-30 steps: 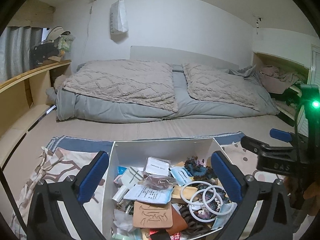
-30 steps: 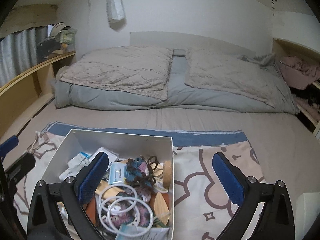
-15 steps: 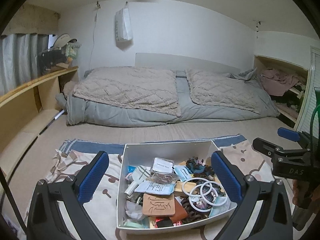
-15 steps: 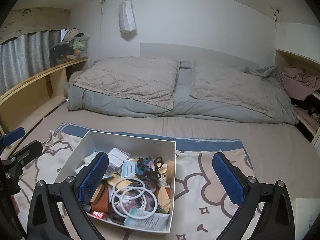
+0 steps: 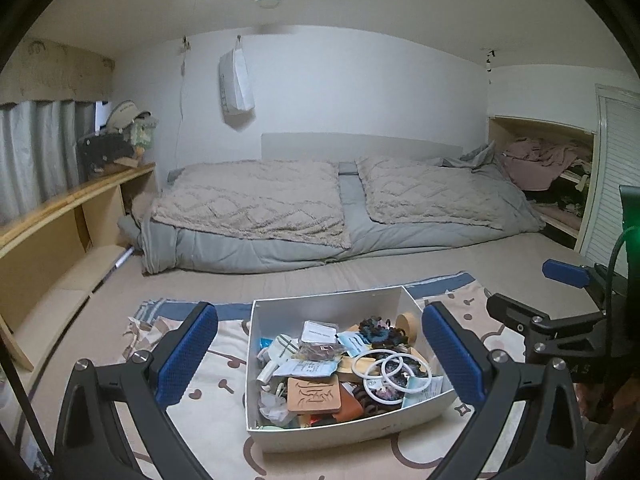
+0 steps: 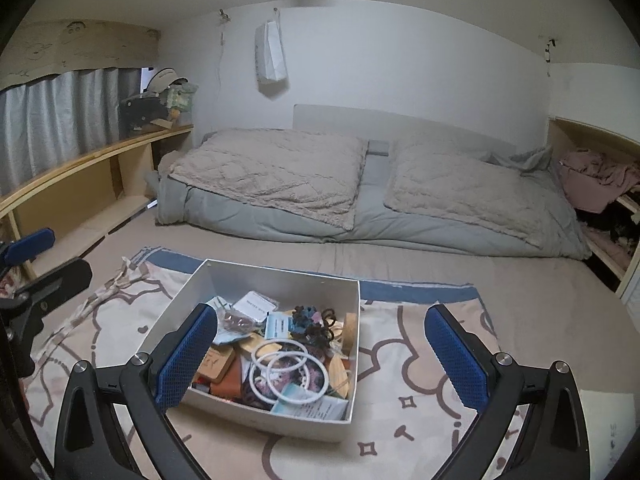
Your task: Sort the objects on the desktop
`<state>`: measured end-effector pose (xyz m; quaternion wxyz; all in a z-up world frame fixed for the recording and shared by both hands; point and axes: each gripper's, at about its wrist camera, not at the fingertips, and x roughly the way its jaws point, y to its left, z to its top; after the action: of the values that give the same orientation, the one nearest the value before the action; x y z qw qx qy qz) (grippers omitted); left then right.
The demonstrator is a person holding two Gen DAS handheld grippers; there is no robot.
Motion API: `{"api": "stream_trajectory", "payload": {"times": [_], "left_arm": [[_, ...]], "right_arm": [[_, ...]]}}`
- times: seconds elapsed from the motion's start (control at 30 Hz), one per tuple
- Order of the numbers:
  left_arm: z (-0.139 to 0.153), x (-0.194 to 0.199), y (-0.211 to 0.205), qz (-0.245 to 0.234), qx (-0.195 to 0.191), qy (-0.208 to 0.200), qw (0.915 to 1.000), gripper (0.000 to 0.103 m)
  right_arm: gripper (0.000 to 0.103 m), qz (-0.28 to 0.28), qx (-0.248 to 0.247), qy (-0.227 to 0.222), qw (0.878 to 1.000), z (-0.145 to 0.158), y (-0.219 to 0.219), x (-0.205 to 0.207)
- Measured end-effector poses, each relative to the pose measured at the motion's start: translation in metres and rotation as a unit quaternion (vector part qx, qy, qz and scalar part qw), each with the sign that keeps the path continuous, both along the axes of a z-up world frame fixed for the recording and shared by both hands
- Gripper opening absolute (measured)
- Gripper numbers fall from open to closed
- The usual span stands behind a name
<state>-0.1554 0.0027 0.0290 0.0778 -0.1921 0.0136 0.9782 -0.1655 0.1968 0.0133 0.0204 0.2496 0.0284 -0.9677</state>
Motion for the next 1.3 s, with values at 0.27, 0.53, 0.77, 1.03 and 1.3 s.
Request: {"api": "stream_trajectory", "payload": {"times": [0.27,0.53,0.77,1.03,1.3], "left_arm": [[-0.001,0.026,-0.003,-0.001,0.001,-0.001,1.0,0.103],[-0.001,0.049,-0.007,-0.007,0.008,0.001,0.9999,0.103],[-0.004,0.068,-0.002,-0.012,-0.002,0.003,0.9999,0.103],[-0.008,0.086,-0.003,-0.006,-0.004,0.004,1.0,0.103],[-0.012,0.09,-0.003,-0.002,-0.005,-0.003,1.0,0.103]], "right_arm": [[0.103,-0.009,0.012,0.014,1.0,0.0,-0.005,0.03],[0.103,-0.003,0.018,0.032,0.999,0.002,-0.009,0.062],[0.103,0.005,0.014,0.041,0.999,0.005,-0.011,0.084],[0.103,0.008,0.01,0.039,0.999,0.004,-0.01,0.097],[0.103,0.018,0.016,0.038,0.999,0.0,-0.012,0.109]]}}
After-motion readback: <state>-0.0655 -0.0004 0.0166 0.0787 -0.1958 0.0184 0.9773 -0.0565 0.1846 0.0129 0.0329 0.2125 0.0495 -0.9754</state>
